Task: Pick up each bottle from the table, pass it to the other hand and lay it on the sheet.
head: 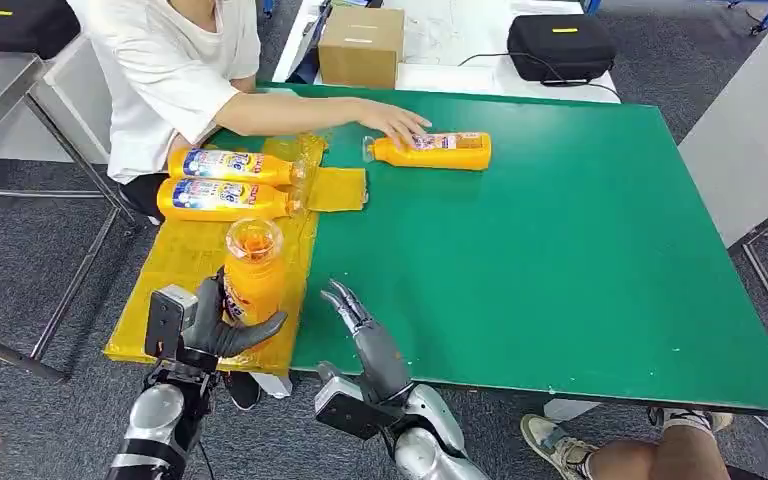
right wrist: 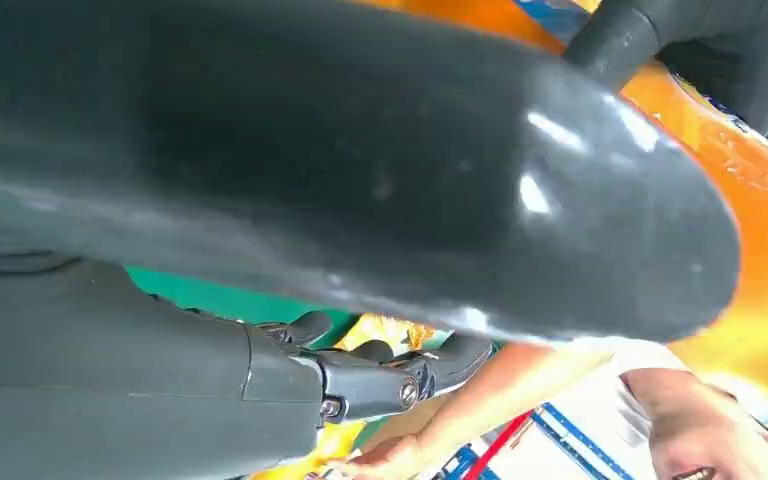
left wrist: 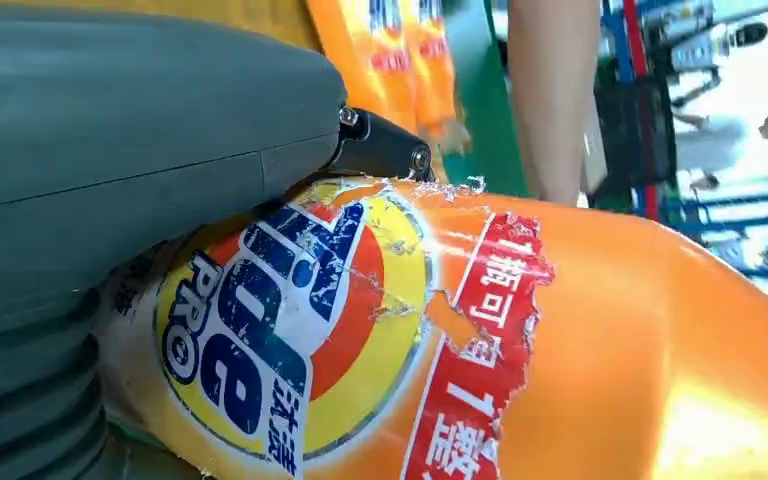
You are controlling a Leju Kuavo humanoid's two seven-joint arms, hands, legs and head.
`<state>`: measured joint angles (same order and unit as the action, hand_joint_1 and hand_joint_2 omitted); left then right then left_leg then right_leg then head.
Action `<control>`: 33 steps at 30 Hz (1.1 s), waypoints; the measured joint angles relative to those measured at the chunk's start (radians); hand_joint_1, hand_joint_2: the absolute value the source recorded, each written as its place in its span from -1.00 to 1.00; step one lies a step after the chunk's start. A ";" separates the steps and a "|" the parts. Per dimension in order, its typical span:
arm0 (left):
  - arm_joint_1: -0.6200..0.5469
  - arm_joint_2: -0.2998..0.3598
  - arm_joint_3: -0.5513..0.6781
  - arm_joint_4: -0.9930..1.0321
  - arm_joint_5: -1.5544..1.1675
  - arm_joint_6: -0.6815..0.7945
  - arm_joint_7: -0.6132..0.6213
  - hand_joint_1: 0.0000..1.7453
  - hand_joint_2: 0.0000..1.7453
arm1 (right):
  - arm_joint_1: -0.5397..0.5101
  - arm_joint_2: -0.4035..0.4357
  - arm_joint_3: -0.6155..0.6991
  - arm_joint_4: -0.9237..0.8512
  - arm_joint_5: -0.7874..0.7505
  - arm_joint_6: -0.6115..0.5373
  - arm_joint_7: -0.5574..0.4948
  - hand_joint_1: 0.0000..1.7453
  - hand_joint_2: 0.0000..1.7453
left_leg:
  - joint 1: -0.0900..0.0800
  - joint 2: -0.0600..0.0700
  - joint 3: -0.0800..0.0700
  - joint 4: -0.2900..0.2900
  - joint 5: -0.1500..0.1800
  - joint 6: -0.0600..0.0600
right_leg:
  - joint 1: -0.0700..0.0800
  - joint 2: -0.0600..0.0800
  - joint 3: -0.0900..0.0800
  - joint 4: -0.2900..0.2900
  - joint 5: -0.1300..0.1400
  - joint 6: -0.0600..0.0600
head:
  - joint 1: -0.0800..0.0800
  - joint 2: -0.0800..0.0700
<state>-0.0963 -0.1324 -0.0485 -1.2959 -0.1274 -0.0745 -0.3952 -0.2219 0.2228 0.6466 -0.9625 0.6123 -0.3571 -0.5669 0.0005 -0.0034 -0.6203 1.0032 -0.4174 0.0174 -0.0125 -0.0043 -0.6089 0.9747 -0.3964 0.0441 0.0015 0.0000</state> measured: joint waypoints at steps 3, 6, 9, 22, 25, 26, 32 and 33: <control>-0.028 0.008 0.033 0.034 -0.014 0.044 0.011 1.00 1.00 | 0.000 0.000 -0.001 0.010 -0.008 -0.006 -0.008 -1.00 -1.00 | 0.000 0.000 0.000 0.000 0.000 0.000 | 0.000 0.000 0.000 0.000 0.000 0.000 | 0.000 0.000; -0.063 0.020 0.064 0.082 -0.055 0.103 0.013 1.00 1.00 | 0.000 0.000 -0.001 0.023 -0.017 -0.008 -0.014 -1.00 -1.00 | 0.000 0.000 0.000 0.000 0.000 0.000 | 0.000 0.000 0.000 0.000 0.000 0.000 | 0.000 0.000; -0.096 0.037 0.085 0.134 -0.190 0.215 0.002 1.00 1.00 | 0.000 0.000 -0.001 0.032 -0.026 -0.007 -0.019 -1.00 -1.00 | 0.001 0.000 0.000 0.000 0.000 0.000 | 0.001 0.000 0.000 0.000 0.000 0.000 | 0.000 0.000; -0.302 0.149 -0.038 0.465 -0.803 0.238 0.089 1.00 1.00 | -0.002 0.000 -0.003 0.033 -0.048 0.066 -0.031 -1.00 -1.00 | 0.000 -0.001 0.002 0.000 0.001 0.000 | 0.000 0.000 0.002 0.000 0.000 0.000 | 0.000 0.000; -0.360 0.159 -0.089 0.543 -0.877 0.212 0.118 1.00 1.00 | -0.005 0.003 -0.005 0.033 -0.067 0.083 -0.047 -1.00 -1.00 | 0.000 -0.001 0.002 0.000 0.002 -0.001 | 0.000 -0.001 0.003 0.000 0.001 -0.001 | 0.000 0.000; -0.382 0.162 -0.106 0.572 -0.899 0.203 0.130 1.00 1.00 | -0.006 0.005 -0.005 0.033 -0.075 0.088 -0.050 -1.00 -1.00 | 0.001 -0.001 0.002 0.000 0.003 -0.002 | 0.001 -0.001 0.003 0.000 0.002 -0.003 | 0.000 0.000; -0.502 0.164 -0.176 0.721 -0.941 0.143 0.172 1.00 1.00 | -0.013 0.020 -0.005 0.039 -0.099 0.106 -0.067 -1.00 -1.00 | 0.001 -0.001 0.003 0.000 0.004 -0.002 | 0.001 -0.001 0.003 0.001 0.003 -0.003 | 0.000 0.000; -0.511 0.164 -0.181 0.733 -0.941 0.141 0.174 0.82 1.00 | -0.014 0.021 -0.005 0.041 -0.100 0.106 -0.068 -1.00 -1.00 | 0.001 -0.001 0.003 0.000 0.004 -0.002 | 0.001 -0.001 0.003 0.001 0.003 -0.003 | 0.000 0.000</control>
<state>-0.6070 0.0317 -0.2297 -0.5634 -1.0689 0.0664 -0.2216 -0.2364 0.2442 0.6413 -0.9216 0.5123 -0.2506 -0.6352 0.0012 -0.0044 -0.6175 1.0031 -0.4130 0.0155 -0.0116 -0.0048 -0.6059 0.9761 -0.3938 0.0411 0.0015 0.0000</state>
